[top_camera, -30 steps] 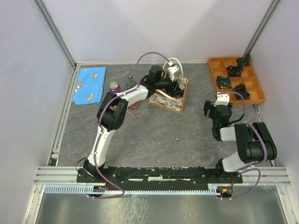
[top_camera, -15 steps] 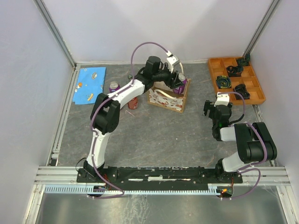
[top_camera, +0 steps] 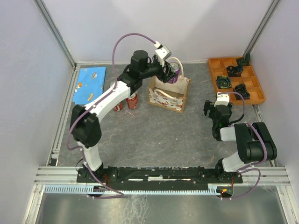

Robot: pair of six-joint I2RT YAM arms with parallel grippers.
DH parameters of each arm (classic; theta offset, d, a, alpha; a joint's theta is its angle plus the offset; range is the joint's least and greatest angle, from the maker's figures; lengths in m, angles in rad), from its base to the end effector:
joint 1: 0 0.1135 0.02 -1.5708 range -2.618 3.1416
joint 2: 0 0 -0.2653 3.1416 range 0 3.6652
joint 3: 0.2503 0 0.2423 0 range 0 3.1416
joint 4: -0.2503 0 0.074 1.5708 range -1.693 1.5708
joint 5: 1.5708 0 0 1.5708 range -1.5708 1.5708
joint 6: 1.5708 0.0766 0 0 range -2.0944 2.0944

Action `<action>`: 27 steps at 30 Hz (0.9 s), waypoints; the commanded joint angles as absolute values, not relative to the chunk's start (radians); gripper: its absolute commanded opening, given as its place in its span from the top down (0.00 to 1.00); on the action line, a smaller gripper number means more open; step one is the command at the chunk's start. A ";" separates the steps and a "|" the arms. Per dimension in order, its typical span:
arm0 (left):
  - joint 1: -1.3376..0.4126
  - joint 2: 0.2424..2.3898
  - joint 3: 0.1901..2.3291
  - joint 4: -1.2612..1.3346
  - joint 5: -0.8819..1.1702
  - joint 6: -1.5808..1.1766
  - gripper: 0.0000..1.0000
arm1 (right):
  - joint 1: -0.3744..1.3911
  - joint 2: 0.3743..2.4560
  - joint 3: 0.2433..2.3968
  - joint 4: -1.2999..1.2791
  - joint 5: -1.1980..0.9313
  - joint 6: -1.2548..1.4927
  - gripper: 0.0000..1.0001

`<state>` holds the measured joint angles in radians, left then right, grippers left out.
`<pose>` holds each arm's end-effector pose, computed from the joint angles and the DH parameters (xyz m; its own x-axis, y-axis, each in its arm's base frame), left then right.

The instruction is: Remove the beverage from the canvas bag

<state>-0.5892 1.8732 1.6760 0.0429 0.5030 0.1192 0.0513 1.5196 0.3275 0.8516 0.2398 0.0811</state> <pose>0.3789 -0.2977 0.3579 -0.0219 0.1399 -0.9899 0.8918 0.4503 0.0439 0.2894 -0.0034 0.1330 -0.3183 0.0625 -0.9459 0.2002 0.9797 -0.0027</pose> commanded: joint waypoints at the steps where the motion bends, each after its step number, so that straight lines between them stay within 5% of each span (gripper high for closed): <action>1: -0.563 1.656 1.619 0.132 0.388 0.174 0.97 | 0.049 1.510 0.357 0.877 0.233 0.078 0.01; 27: -0.506 0.880 0.667 0.259 -0.043 -0.036 0.97 | 0.049 1.510 0.357 0.877 0.232 0.078 0.01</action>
